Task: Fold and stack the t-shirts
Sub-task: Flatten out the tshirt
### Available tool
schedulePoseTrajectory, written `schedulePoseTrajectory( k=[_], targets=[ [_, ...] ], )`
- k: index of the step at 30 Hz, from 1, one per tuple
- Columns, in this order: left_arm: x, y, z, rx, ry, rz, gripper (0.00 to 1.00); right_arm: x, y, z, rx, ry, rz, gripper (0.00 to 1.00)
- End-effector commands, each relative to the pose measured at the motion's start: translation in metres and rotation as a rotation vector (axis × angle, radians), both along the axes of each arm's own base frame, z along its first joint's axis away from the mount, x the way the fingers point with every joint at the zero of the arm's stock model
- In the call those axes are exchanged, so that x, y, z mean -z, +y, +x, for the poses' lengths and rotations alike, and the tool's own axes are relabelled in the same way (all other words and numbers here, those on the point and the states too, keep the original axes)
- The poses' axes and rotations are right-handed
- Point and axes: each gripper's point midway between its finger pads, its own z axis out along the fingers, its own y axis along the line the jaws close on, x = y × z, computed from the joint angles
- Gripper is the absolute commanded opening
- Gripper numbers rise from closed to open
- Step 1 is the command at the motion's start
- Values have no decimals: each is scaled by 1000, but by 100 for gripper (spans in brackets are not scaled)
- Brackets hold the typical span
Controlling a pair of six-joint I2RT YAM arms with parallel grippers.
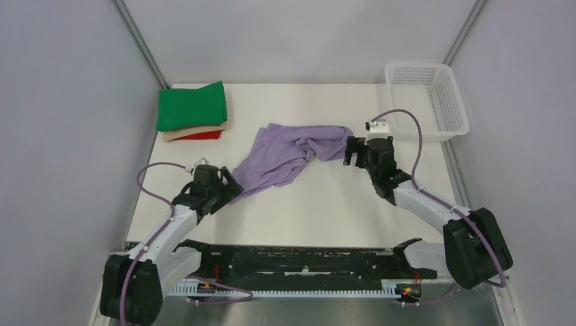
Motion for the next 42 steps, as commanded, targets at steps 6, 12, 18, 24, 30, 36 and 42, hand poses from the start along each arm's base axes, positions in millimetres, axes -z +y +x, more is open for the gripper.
schedulePoseTrajectory(
  k=[6,12,18,24,30,36,42],
  targets=[
    [15,-27,24,34,19,-99,79,21,49,10,-91,2,83,93],
    [20,-31,43,54,15,-71,37,39,71,26,-70,5,190,86],
    [18,-32,56,55,0,-57,2,51,77,51,15,-34,252,79],
    [13,-34,58,62,-25,-62,2,62,81,69,58,-58,276,64],
    [1,-35,58,69,-66,-69,2,65,82,80,68,-71,250,23],
    [-42,-36,62,81,-207,-91,2,22,69,67,16,-155,155,0],
    [-136,-37,64,89,-460,-146,2,-55,58,39,-67,-285,120,0]
  ],
)
